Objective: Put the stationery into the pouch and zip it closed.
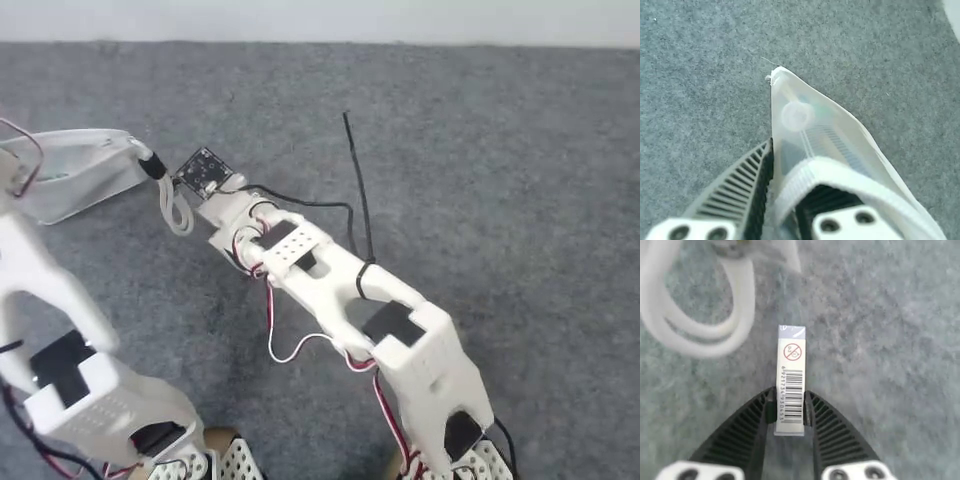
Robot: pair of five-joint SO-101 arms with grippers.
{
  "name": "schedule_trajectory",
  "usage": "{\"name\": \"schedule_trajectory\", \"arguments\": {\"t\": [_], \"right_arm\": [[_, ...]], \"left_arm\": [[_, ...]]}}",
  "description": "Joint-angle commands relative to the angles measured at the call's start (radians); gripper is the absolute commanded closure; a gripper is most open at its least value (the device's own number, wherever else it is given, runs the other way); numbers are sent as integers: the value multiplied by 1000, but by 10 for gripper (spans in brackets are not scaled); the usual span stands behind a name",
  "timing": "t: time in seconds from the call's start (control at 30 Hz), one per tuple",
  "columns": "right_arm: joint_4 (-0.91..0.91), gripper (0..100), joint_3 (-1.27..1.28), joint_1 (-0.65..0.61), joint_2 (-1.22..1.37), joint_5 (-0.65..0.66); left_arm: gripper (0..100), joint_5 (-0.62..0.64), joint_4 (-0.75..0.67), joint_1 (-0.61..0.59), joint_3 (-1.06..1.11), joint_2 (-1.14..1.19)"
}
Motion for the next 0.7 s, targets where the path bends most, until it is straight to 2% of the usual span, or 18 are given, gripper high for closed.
{"name": "schedule_trajectory", "arguments": {"t": [0.0, 0.2, 0.47, 0.67], "right_arm": [[125, 992, -40, 24, -139, 8], [295, 992, -43, 77, -262, 6], [481, 987, -48, 81, -403, 14], [679, 987, -160, 105, -458, 15]], "left_arm": [[988, 12, -29, 8, -18, -23], [988, 12, -31, 8, -19, -21], [988, 11, -31, 6, -19, -21], [988, 11, -31, 5, -19, -21]]}}
